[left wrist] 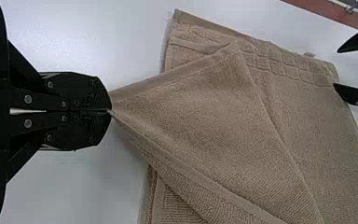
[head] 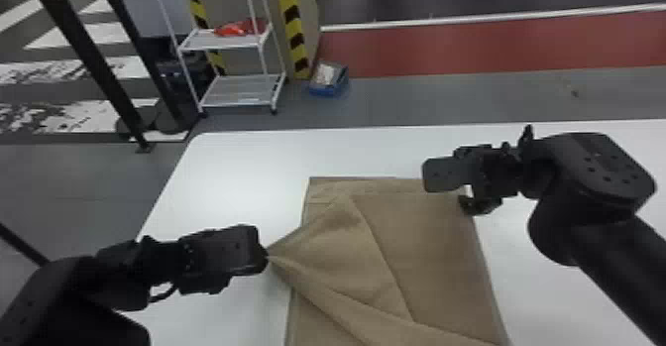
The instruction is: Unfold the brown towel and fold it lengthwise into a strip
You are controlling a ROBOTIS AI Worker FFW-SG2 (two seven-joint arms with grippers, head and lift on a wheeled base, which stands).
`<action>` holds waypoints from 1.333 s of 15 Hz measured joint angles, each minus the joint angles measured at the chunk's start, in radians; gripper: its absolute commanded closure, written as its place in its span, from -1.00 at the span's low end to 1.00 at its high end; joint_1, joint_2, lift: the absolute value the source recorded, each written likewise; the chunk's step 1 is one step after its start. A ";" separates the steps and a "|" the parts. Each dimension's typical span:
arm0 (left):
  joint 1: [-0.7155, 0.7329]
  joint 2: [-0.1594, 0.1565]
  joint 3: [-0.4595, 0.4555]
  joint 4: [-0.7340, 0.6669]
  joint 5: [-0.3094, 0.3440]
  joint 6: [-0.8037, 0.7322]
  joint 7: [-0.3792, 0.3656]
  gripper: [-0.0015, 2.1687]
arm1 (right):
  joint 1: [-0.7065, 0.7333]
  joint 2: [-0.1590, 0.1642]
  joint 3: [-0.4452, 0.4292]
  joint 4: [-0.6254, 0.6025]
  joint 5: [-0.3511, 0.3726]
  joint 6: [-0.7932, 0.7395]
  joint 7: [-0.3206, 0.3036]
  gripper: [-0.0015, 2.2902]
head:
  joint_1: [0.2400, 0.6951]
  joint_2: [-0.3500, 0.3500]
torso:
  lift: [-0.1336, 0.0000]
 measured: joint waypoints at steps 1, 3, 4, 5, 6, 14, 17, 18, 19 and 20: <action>0.000 0.000 0.000 0.000 0.001 0.000 0.000 0.98 | -0.003 0.001 0.001 0.003 0.001 0.003 0.019 -0.45 | 1.00 0.55 | -0.87; 0.000 0.001 0.001 0.002 0.002 0.000 -0.001 0.98 | -0.006 0.002 0.002 0.005 -0.001 0.022 0.073 -0.33 | 1.00 0.55 | -0.87; -0.001 0.002 0.002 0.003 0.002 -0.001 -0.002 0.98 | -0.008 0.002 0.001 0.005 -0.002 0.036 0.097 -0.33 | 1.00 0.54 | -0.87; -0.002 0.003 0.002 0.005 0.003 -0.002 -0.003 0.98 | -0.012 0.002 -0.003 0.005 -0.005 0.059 0.126 -0.33 | 1.00 0.53 | -0.87; -0.002 0.003 0.002 0.006 0.003 -0.003 -0.004 0.98 | -0.015 0.002 -0.009 0.005 -0.010 0.079 0.151 -0.20 | 1.00 0.51 | -0.87; -0.007 0.003 0.014 0.007 0.006 -0.003 0.010 0.98 | 0.002 -0.014 -0.192 -0.083 -0.155 0.142 0.139 0.14 | 1.00 0.44 | -0.87; -0.022 -0.001 0.067 0.000 0.019 0.001 0.030 0.98 | 0.037 -0.057 -0.322 -0.170 -0.191 0.214 0.130 0.14 | 1.00 0.30 | -0.87; -0.023 -0.003 0.093 -0.008 0.028 0.006 0.041 0.98 | 0.077 -0.085 -0.365 -0.227 -0.198 0.252 0.139 0.14 | 1.00 0.26 | -0.87; -0.023 -0.004 0.117 -0.014 0.039 0.011 0.052 0.98 | 0.123 -0.110 -0.410 -0.281 -0.204 0.274 0.144 0.14 | 1.00 0.22 | -0.87; -0.021 -0.004 0.143 -0.020 0.051 0.023 0.069 0.98 | 0.186 -0.139 -0.474 -0.345 -0.216 0.291 0.146 0.14 | 1.00 0.17 | -0.87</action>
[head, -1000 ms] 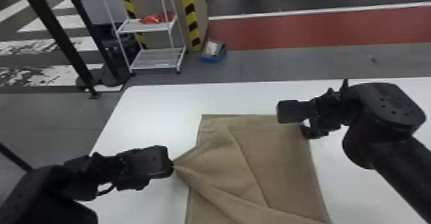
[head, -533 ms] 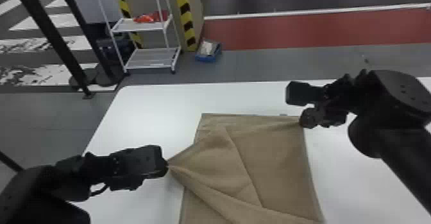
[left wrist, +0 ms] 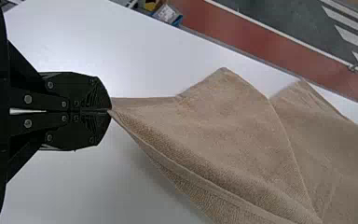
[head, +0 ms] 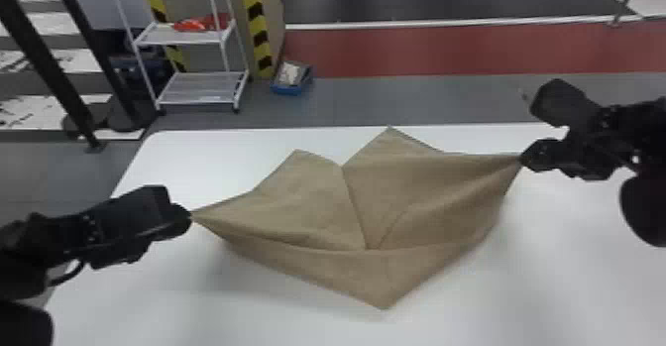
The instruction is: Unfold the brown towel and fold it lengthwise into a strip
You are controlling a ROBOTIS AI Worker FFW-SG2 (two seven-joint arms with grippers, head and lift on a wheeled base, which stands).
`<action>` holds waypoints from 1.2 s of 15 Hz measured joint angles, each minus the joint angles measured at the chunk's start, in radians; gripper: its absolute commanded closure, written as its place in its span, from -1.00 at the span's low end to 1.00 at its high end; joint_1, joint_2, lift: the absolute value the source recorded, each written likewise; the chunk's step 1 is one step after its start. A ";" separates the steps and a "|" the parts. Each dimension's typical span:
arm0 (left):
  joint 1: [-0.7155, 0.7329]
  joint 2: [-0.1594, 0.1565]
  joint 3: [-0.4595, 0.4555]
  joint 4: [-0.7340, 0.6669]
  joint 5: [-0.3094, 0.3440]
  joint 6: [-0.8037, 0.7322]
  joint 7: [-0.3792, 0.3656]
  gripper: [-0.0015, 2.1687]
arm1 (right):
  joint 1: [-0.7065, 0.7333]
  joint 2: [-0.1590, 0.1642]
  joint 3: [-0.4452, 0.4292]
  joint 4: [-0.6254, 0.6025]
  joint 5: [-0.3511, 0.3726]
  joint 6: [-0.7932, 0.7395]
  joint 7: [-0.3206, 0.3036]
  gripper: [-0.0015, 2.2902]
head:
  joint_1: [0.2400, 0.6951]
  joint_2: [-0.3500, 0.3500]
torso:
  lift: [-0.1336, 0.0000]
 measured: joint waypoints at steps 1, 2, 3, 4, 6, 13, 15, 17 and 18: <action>0.000 0.000 0.021 -0.004 0.008 0.017 0.011 0.98 | 0.070 -0.027 -0.073 -0.061 -0.013 0.009 0.002 0.14 | 1.00 0.07 | -0.87; 0.000 0.000 0.040 -0.006 0.019 0.029 0.013 0.98 | 0.147 -0.050 -0.152 -0.122 -0.025 0.012 0.009 0.14 | 1.00 0.02 | -0.87; -0.001 0.000 0.054 -0.007 0.028 0.033 0.013 0.98 | 0.224 -0.066 -0.223 -0.177 -0.033 0.012 0.021 0.14 | 1.00 -0.04 | -0.87; -0.001 0.001 0.064 -0.008 0.035 0.035 0.010 0.98 | 0.323 -0.076 -0.307 -0.247 -0.037 0.010 0.032 0.14 | 1.00 -0.17 | -0.87; 0.002 0.007 0.072 -0.004 0.039 0.036 0.010 0.98 | 0.510 -0.074 -0.441 -0.375 -0.038 0.003 0.040 0.14 | 1.00 -0.29 | -0.87; 0.012 0.012 0.055 0.014 0.039 0.028 0.003 0.98 | 0.782 0.017 -0.600 -0.613 -0.035 -0.008 0.092 -0.62 | 1.00 -0.38 | -0.87; 0.017 0.013 0.054 0.018 0.039 0.017 0.000 0.98 | 0.769 0.026 -0.565 -0.626 -0.047 -0.032 0.055 -0.82 | 1.00 -0.32 | -0.87; 0.026 0.013 0.051 0.015 0.039 0.010 -0.001 0.98 | 0.735 0.035 -0.489 -0.649 -0.043 -0.041 0.028 -0.82 | 1.00 -0.22 | -0.87; 0.030 0.012 0.051 0.014 0.039 0.009 -0.001 0.98 | 0.720 0.038 -0.445 -0.653 -0.024 -0.039 0.012 -0.82 | 1.00 -0.16 | -0.87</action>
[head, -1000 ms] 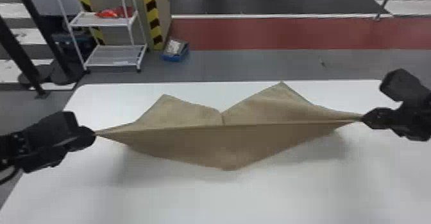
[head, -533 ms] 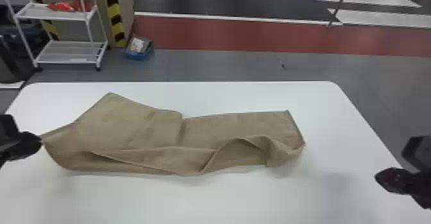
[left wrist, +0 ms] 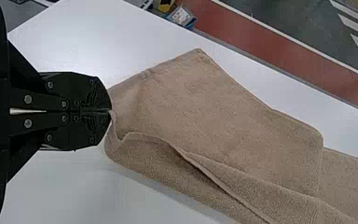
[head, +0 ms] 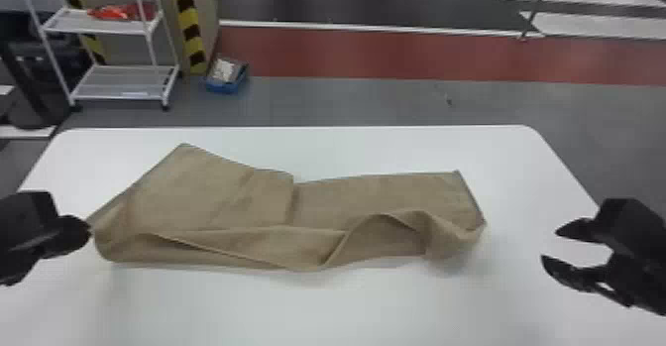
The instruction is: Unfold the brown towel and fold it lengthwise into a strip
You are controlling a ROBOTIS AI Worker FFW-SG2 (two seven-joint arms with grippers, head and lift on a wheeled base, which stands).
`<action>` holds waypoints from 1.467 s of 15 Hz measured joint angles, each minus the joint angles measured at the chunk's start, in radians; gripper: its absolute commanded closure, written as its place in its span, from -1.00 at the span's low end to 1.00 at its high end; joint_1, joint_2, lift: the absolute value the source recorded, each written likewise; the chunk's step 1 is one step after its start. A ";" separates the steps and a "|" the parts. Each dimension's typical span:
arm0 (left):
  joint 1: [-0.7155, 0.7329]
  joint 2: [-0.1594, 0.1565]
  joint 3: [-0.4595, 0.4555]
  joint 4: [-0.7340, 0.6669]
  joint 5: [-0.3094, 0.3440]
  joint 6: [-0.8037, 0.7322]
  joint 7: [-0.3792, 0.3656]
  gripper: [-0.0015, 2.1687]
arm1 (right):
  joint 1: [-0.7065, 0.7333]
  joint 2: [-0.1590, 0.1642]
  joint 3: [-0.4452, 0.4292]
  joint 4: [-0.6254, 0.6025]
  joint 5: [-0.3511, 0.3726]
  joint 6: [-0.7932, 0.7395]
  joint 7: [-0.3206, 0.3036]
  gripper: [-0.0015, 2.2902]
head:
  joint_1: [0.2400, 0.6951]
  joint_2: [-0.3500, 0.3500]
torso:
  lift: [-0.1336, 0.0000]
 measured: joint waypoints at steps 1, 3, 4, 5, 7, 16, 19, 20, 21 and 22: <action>0.004 0.000 0.000 -0.001 0.000 -0.002 0.000 0.98 | -0.017 0.003 0.059 0.001 0.039 0.011 -0.034 -0.82 | 1.00 -0.04 | -0.87; 0.009 -0.002 0.000 -0.002 0.001 -0.006 -0.001 0.98 | -0.044 0.006 0.170 0.009 0.130 0.051 -0.071 -0.82 | 1.00 0.03 | -0.87; 0.010 -0.004 -0.001 -0.003 0.000 -0.007 -0.002 0.98 | -0.054 0.006 0.222 0.013 0.174 0.075 -0.072 -0.82 | 1.00 0.09 | -0.87; 0.012 -0.005 -0.002 -0.006 -0.001 -0.007 -0.005 0.98 | -0.062 0.005 0.271 0.014 0.219 0.103 -0.071 -0.82 | 1.00 0.12 | -0.87; 0.013 -0.006 -0.002 -0.008 -0.001 -0.007 -0.008 0.98 | -0.064 0.002 0.339 0.014 0.275 0.158 -0.069 -0.82 | 1.00 0.16 | -0.87; 0.016 -0.005 -0.010 -0.006 0.002 -0.013 -0.006 0.98 | -0.129 0.037 0.633 0.129 0.430 0.382 -0.230 -0.64 | 1.00 0.35 | -0.87; 0.019 -0.004 -0.007 0.005 0.009 -0.018 -0.001 0.98 | -0.151 0.048 0.667 0.164 0.442 0.399 -0.282 -0.63 | 1.00 0.38 | -0.87; 0.020 -0.004 -0.007 0.008 0.011 -0.019 0.001 0.98 | -0.157 0.050 0.674 0.170 0.444 0.406 -0.296 -0.52 | 1.00 0.38 | -0.87; 0.021 -0.004 -0.006 0.011 0.013 -0.022 0.002 0.98 | -0.164 0.052 0.682 0.179 0.446 0.418 -0.315 -0.48 | 1.00 0.38 | -0.87; 0.022 -0.004 -0.006 0.012 0.014 -0.024 0.003 0.98 | -0.172 0.053 0.690 0.185 0.447 0.430 -0.331 -0.48 | 1.00 0.38 | -0.87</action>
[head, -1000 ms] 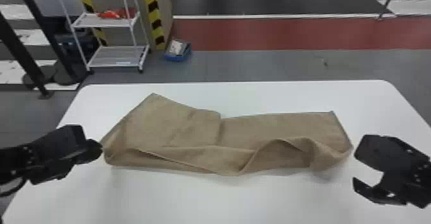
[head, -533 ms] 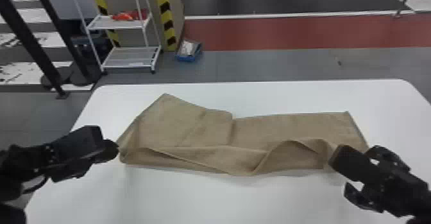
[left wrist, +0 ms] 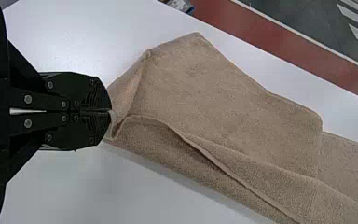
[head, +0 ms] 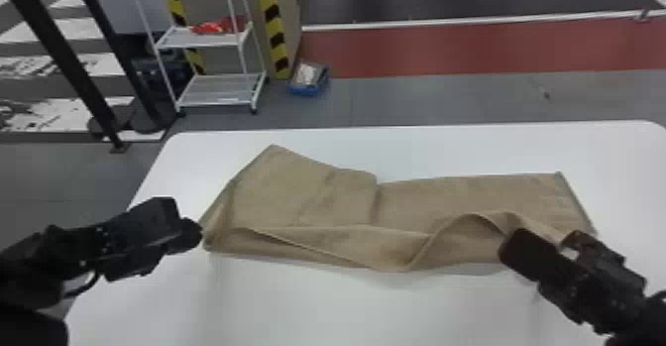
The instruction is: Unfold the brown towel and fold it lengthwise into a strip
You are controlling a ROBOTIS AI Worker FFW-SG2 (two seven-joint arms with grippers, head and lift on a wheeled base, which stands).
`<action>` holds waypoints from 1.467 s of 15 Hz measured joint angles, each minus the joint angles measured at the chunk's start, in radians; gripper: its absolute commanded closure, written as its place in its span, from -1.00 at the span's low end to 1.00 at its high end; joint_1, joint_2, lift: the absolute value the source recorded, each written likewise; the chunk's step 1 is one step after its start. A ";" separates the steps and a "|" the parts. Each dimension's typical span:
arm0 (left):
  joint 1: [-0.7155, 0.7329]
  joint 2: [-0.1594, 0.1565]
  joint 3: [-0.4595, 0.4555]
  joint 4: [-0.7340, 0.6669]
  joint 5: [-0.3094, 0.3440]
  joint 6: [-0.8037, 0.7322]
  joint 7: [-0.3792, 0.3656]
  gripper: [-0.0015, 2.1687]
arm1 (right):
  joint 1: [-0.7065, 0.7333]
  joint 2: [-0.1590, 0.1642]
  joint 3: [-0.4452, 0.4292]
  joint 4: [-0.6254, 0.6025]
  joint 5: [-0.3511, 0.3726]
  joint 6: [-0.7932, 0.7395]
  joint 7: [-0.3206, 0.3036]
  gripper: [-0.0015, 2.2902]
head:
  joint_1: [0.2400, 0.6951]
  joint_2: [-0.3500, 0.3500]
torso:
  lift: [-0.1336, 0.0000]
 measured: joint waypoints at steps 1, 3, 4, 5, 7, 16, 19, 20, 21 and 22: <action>0.000 0.000 0.000 0.000 0.001 -0.001 0.000 0.98 | -0.006 0.001 0.006 0.002 -0.002 0.010 -0.007 -0.37 | 1.00 0.37 | -0.87; 0.002 -0.001 0.003 0.001 0.001 -0.001 0.000 0.98 | -0.013 0.001 0.007 -0.003 -0.012 0.024 -0.010 -0.28 | 1.00 0.38 | -0.87; 0.003 -0.001 0.005 0.002 0.002 -0.002 0.000 0.98 | -0.015 0.001 0.004 -0.008 -0.019 0.031 -0.015 -0.28 | 1.00 0.38 | -0.87; 0.003 0.000 0.006 0.003 0.003 -0.004 0.000 0.98 | -0.016 0.001 0.000 -0.012 -0.025 0.034 -0.021 -0.06 | 1.00 0.37 | -0.87; 0.004 0.000 0.007 0.005 0.004 -0.016 0.000 0.98 | -0.021 0.002 -0.004 -0.013 -0.037 0.048 -0.042 -0.02 | 1.00 0.35 | -0.87; 0.016 0.000 0.030 -0.002 0.006 -0.046 -0.004 0.98 | 0.057 -0.045 -0.271 -0.195 -0.234 -0.007 0.193 -0.02 | 1.00 0.22 | -0.87; 0.017 -0.002 0.025 -0.006 0.005 -0.047 -0.022 0.98 | 0.123 -0.067 -0.356 -0.244 -0.236 -0.030 0.270 -0.03 | 1.00 0.10 | -0.87; 0.020 -0.003 0.023 -0.015 0.006 -0.048 -0.035 0.98 | 0.141 -0.069 -0.375 -0.257 -0.235 -0.040 0.292 -0.17 | 1.00 0.07 | -0.87; 0.026 -0.005 0.022 -0.027 0.007 -0.047 -0.043 0.98 | 0.161 -0.070 -0.390 -0.272 -0.235 -0.047 0.318 -0.50 | 1.00 0.05 | -0.87; 0.031 -0.006 0.022 -0.037 0.007 -0.047 -0.045 0.98 | 0.180 -0.071 -0.398 -0.286 -0.234 -0.050 0.330 -0.89 | 1.00 0.04 | -0.87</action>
